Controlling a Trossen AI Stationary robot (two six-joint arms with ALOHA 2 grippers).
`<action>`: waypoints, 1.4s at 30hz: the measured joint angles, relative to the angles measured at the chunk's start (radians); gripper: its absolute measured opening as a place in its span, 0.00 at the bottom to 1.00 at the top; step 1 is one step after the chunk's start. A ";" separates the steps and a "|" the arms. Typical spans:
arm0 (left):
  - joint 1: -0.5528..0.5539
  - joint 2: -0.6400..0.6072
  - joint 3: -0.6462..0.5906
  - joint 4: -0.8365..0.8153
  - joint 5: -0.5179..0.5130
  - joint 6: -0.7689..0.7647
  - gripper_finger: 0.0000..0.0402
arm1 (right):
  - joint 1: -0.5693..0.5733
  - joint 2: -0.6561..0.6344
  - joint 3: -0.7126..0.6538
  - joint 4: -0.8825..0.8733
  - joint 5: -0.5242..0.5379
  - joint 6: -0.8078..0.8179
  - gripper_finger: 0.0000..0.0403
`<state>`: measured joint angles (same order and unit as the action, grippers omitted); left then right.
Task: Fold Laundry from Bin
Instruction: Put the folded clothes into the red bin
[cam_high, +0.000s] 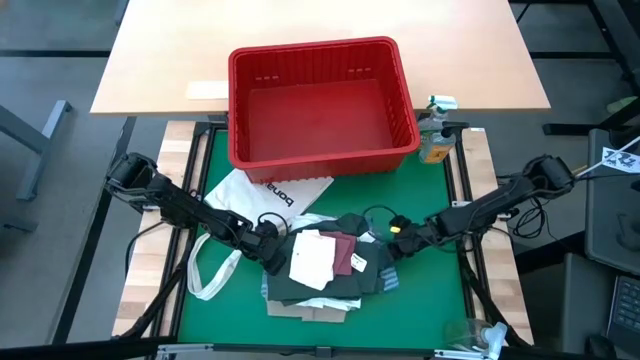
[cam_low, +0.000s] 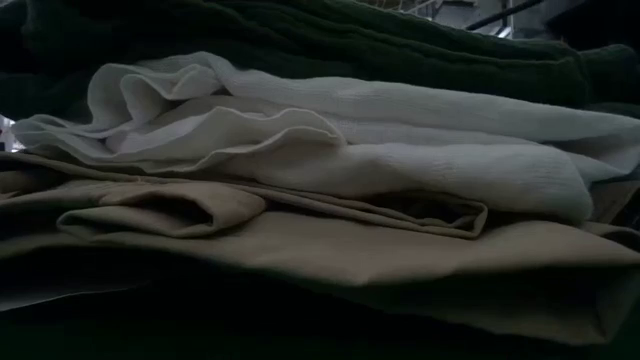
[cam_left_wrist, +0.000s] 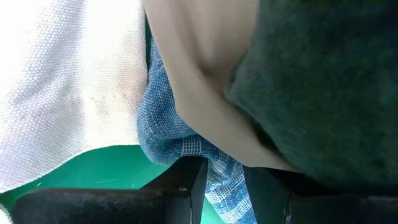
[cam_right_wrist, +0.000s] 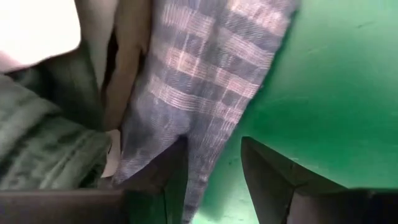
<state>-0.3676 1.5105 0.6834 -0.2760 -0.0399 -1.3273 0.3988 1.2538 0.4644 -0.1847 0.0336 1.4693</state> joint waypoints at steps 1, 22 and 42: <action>0.000 0.000 0.000 0.000 0.000 0.001 0.24 | 0.000 0.022 0.000 0.026 -0.015 0.001 0.37; -0.005 0.022 -0.001 0.072 0.001 -0.102 0.24 | 0.001 0.341 -0.001 0.554 -0.024 -0.013 0.37; -0.012 0.055 -0.003 0.334 -0.053 -0.135 0.05 | 0.001 0.410 0.147 0.678 0.072 -0.076 0.37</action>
<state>-0.3798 1.5654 0.6807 0.0575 -0.0925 -1.4627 0.3996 1.6642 0.6110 0.4937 0.1058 1.3937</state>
